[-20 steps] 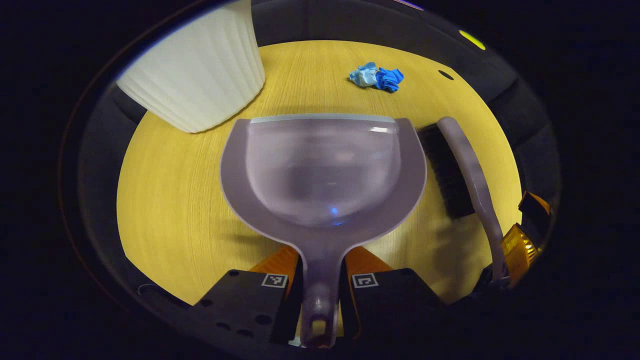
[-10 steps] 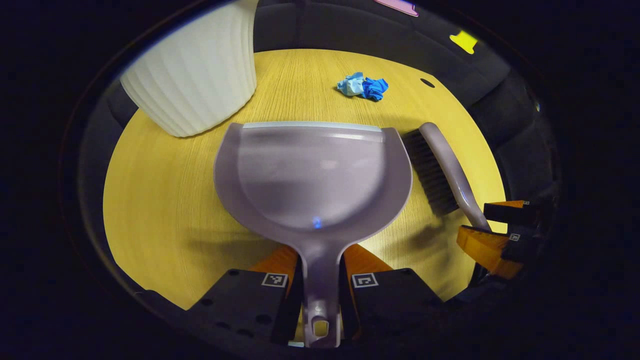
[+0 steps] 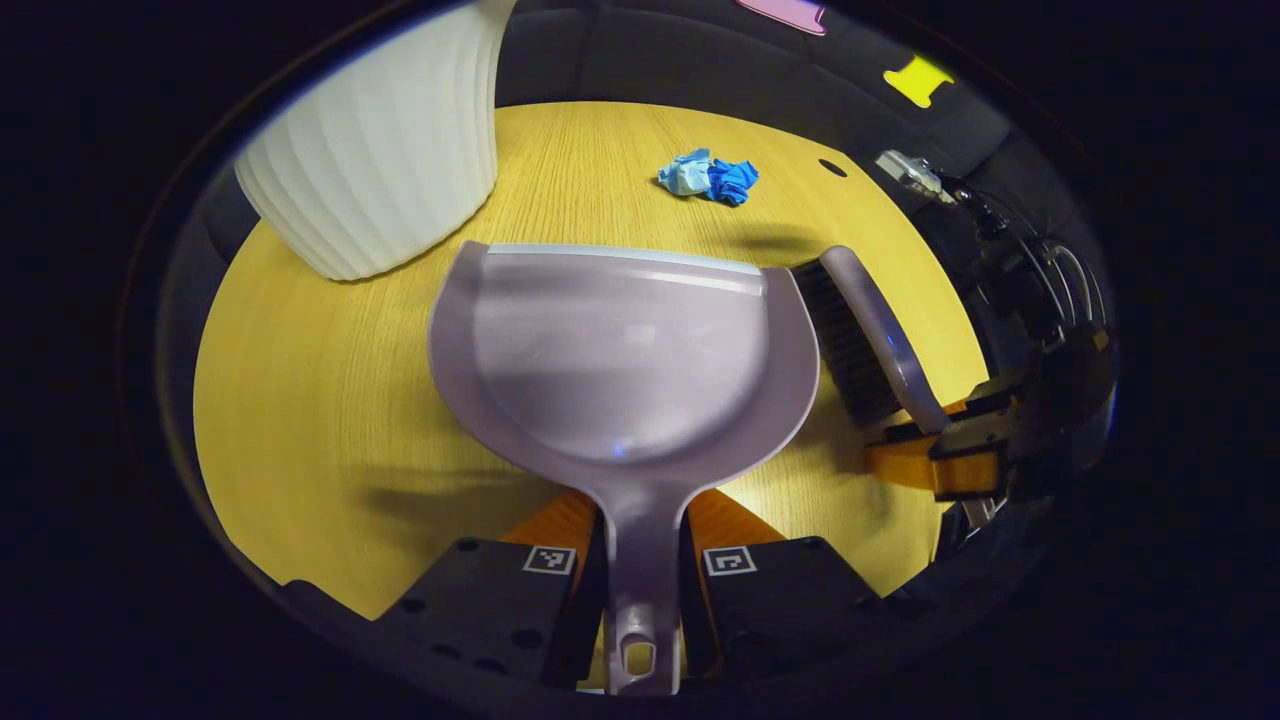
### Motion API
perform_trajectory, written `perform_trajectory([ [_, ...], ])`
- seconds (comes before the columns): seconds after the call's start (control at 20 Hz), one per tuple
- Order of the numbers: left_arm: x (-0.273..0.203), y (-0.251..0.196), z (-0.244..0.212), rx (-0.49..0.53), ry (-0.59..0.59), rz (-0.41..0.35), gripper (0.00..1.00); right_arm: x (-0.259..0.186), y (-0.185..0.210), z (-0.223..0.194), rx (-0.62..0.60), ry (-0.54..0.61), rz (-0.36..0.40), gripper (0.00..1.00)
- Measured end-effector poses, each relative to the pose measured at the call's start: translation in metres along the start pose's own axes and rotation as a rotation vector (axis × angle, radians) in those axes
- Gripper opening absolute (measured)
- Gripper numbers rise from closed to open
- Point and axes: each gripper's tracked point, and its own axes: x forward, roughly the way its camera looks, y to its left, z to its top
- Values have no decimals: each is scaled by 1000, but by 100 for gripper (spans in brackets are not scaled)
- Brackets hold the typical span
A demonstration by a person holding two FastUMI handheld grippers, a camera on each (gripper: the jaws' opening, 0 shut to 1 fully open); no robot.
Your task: Pick up the small broom and dustpan from the desktop, sweep the trash into the dustpan with the broom, and then empty the trash into the garbage bin.
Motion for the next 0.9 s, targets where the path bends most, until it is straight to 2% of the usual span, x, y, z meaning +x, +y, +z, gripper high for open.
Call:
perform_trajectory([
  [0.1,0,0,0,3,6,-4,30,-3,-1,2,34,10,29,31],
  [0.35,-2,6,2,56,57,-11,30,-14,-5,32,-31,-53,84,27],
  [0.55,-6,30,14,186,120,36,30,-22,-36,87,-46,-83,33,27],
  [0.75,-9,40,31,286,179,16,30,-22,-64,158,-63,-129,-20,27],
  [0.9,-12,51,47,393,223,11,30,-19,-69,204,-92,-144,-43,27],
])
